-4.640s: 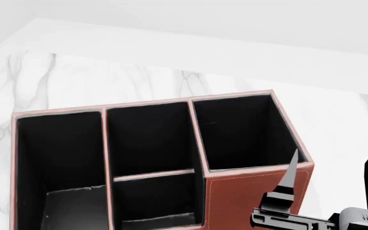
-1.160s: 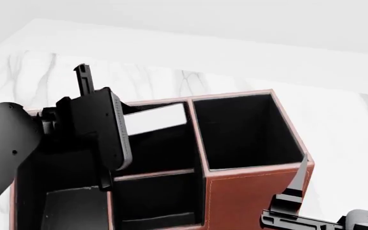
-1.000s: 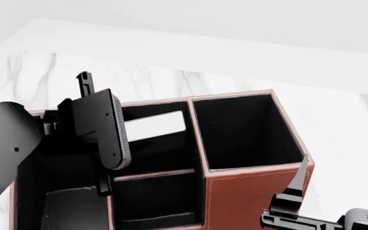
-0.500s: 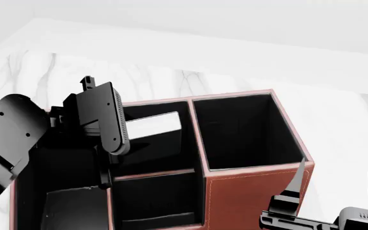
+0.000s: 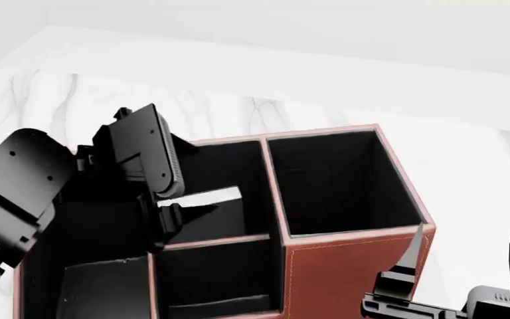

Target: Pick up the book and place it in the front compartment of the caddy.

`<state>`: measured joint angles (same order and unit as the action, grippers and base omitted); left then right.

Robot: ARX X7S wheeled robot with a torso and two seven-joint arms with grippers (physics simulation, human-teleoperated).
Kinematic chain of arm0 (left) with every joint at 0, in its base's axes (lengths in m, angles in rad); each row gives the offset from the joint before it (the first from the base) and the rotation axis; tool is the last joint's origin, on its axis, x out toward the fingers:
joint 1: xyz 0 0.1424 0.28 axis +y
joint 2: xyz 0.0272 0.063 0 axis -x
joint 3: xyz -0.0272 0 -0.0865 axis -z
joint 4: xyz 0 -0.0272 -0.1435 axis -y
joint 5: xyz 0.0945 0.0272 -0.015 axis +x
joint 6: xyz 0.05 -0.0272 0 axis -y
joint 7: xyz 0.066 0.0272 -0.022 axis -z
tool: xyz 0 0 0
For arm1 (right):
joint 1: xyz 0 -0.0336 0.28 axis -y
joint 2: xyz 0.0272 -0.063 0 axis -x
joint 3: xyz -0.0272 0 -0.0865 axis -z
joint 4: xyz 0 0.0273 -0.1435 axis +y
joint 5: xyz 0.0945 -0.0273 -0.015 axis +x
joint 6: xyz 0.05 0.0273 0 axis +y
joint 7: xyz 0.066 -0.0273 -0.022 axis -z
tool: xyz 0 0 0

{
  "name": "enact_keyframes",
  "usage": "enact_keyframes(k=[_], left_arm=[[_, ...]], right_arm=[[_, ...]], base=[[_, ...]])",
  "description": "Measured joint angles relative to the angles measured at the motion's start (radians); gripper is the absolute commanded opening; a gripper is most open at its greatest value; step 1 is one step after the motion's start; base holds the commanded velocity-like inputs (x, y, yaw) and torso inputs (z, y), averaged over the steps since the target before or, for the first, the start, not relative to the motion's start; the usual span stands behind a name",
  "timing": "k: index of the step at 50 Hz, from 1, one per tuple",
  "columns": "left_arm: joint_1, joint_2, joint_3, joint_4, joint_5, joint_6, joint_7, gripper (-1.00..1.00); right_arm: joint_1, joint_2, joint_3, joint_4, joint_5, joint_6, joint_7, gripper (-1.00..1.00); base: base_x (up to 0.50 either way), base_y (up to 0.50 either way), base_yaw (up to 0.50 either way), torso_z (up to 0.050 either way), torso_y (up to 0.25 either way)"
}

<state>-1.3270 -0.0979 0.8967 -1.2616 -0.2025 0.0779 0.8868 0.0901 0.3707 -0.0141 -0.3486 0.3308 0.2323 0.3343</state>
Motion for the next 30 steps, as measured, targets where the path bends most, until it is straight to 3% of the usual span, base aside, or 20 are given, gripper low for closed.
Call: enact_keyframes(k=[8, 11, 17, 30], left_arm=[[0.0, 0.015, -0.047, -0.018, 0.006, 0.012, -0.022, 1.0], [0.025, -0.007, -0.075, 0.06, -0.007, -0.011, -0.06, 1.0], [0.157, -0.11, -0.165, 0.435, -0.054, -0.106, -0.226, 1.0], [0.556, -0.264, -0.458, 1.306, -0.181, -0.289, -0.738, 1.0]], right_arm=[[-0.001, 0.002, 0.001, 0.002, 0.003, -0.003, 0.001, 1.0], [0.0, 0.004, 0.003, -0.003, 0.006, 0.0, 0.003, 1.0], [0.008, 0.013, 0.005, -0.042, -0.007, 0.002, 0.018, 1.0], [0.053, 0.033, 0.001, -0.182, -0.089, -0.018, 0.072, 1.0]], base=[[0.0, 0.0, 0.0, 0.0, 0.0], [0.0, 0.0, 0.0, 0.0, 0.0], [0.0, 0.0, 0.0, 0.0, 0.0], [0.0, 0.0, 0.0, 0.0, 0.0]])
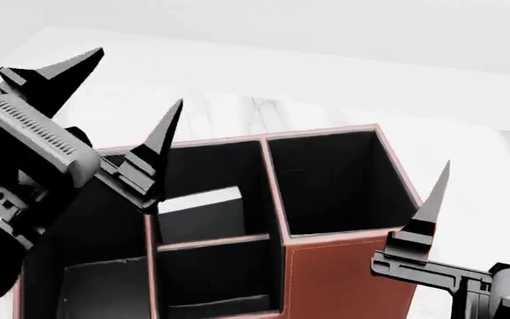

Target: Pick up the book and place it in the front compartment of the caddy.

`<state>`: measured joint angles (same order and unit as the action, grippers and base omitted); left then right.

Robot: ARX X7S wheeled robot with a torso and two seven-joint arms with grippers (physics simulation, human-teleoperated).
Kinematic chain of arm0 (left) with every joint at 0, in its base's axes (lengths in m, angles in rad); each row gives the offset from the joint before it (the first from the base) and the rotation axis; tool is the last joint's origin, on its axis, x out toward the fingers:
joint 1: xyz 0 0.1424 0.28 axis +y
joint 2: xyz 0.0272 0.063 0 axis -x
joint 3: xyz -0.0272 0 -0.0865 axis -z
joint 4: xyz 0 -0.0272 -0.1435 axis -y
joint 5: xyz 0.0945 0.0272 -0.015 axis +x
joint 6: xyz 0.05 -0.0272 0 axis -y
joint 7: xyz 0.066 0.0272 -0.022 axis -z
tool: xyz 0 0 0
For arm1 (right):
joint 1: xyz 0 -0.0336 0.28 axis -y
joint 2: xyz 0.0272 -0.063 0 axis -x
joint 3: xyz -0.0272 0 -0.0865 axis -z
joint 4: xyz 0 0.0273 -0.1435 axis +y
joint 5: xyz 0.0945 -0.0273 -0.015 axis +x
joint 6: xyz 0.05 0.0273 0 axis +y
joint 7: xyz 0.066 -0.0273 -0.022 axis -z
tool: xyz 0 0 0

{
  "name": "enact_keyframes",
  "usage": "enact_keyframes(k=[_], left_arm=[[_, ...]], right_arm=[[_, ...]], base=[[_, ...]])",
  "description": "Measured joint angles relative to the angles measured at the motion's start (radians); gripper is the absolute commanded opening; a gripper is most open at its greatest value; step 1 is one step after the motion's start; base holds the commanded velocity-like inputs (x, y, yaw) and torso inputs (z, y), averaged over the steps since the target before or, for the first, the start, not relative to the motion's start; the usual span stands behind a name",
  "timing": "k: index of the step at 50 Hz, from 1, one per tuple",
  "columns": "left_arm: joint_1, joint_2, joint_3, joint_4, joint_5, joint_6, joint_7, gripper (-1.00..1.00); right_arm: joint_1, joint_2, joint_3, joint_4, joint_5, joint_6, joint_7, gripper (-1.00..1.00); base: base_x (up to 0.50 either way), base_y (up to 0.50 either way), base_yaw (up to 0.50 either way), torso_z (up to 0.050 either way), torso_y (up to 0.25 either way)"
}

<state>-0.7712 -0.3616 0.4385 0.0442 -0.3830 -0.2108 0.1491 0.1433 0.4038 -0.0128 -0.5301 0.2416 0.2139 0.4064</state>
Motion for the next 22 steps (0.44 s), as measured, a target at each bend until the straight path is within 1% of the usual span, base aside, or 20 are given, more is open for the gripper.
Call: enact_keyframes(k=[6, 12, 17, 22], left_arm=[[0.204, -0.03, -0.144, 0.285, -0.033, 0.008, -0.192, 1.0], [0.373, -0.037, -0.275, 0.489, -0.023, 0.06, -0.339, 1.0], [0.478, -0.032, -0.377, 0.625, 0.001, 0.124, -0.431, 1.0], [0.561, -0.018, -0.46, 0.728, 0.025, 0.201, -0.493, 1.0]], right_arm=[[0.002, 0.001, 0.022, -0.068, 0.006, -0.018, 0.017, 1.0], [-0.007, 0.0, 0.048, -0.129, 0.027, -0.035, 0.028, 1.0], [-0.017, -0.003, 0.07, -0.167, 0.042, -0.055, 0.037, 1.0], [-0.027, -0.008, 0.09, -0.195, 0.051, -0.079, 0.045, 1.0]], base=[[0.0, 0.0, 0.0, 0.0, 0.0], [0.0, 0.0, 0.0, 0.0, 0.0], [0.0, 0.0, 0.0, 0.0, 0.0], [0.0, 0.0, 0.0, 0.0, 0.0]])
